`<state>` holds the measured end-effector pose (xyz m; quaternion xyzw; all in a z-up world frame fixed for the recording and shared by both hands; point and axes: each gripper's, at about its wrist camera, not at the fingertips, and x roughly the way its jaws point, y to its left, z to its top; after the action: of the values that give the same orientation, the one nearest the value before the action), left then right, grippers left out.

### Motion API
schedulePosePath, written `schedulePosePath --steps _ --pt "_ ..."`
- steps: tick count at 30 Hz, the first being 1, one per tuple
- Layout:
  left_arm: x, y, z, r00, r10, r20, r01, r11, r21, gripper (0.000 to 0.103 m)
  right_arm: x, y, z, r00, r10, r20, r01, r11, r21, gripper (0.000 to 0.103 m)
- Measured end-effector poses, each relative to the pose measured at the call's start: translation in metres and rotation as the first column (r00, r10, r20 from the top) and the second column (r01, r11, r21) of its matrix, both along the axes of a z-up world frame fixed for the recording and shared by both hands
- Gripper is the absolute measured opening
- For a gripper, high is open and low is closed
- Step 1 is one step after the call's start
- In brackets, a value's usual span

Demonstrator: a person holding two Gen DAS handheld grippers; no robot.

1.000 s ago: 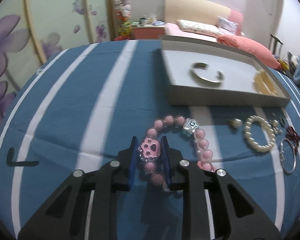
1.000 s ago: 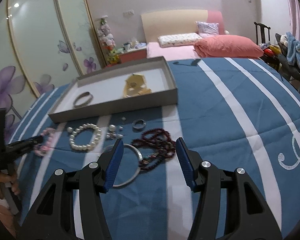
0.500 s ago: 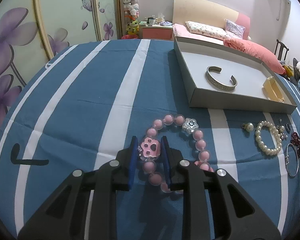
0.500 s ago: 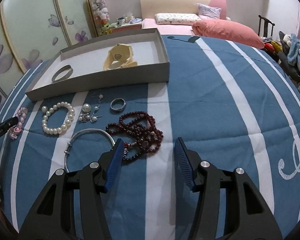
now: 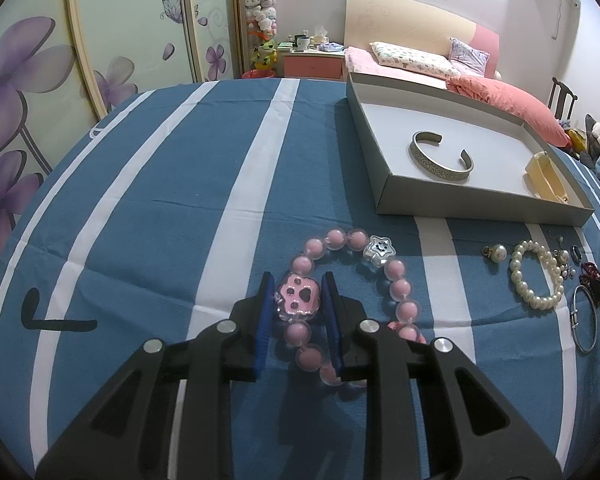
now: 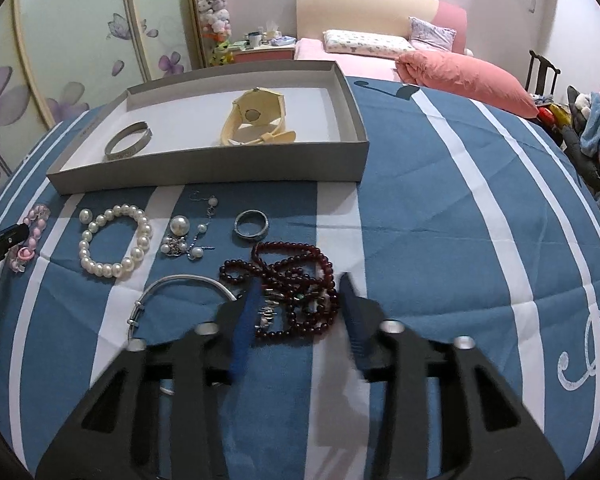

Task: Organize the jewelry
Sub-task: 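Close the right gripper on the dark red bead necklace and lift it, then carry the pink bracelet with the left tool while the right carries the red beads to the tray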

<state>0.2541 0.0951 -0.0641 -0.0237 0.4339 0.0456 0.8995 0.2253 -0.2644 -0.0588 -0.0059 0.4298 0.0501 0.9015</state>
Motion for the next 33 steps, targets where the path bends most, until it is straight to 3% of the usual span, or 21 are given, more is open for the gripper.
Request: schedulePosePath --steps 3,8,12,20,33 --pt "0.001 -0.001 0.0 1.0 0.0 0.0 0.0 1.0 -0.001 0.024 0.001 0.003 0.001 1.0 0.017 0.002 -0.017 1.0 0.003 0.014" --pt "-0.001 -0.001 0.001 1.0 -0.003 0.009 0.003 1.0 -0.024 0.023 -0.003 0.001 0.003 1.0 0.019 0.024 -0.02 0.999 0.033 0.009" --pt "-0.006 -0.001 0.005 0.999 -0.009 0.047 0.011 0.999 -0.044 0.023 -0.016 -0.006 0.018 0.992 0.01 0.123 -0.02 0.996 0.082 0.009" --pt "-0.026 -0.008 0.029 0.987 -0.044 0.157 0.054 0.997 -0.059 0.023 -0.038 -0.018 0.062 0.945 -0.017 0.326 -0.039 0.986 0.164 0.009" --pt "-0.065 -0.037 0.077 0.931 -0.125 0.342 0.143 0.989 -0.027 0.023 -0.064 -0.011 0.098 0.872 -0.023 0.488 -0.089 0.975 0.205 0.009"
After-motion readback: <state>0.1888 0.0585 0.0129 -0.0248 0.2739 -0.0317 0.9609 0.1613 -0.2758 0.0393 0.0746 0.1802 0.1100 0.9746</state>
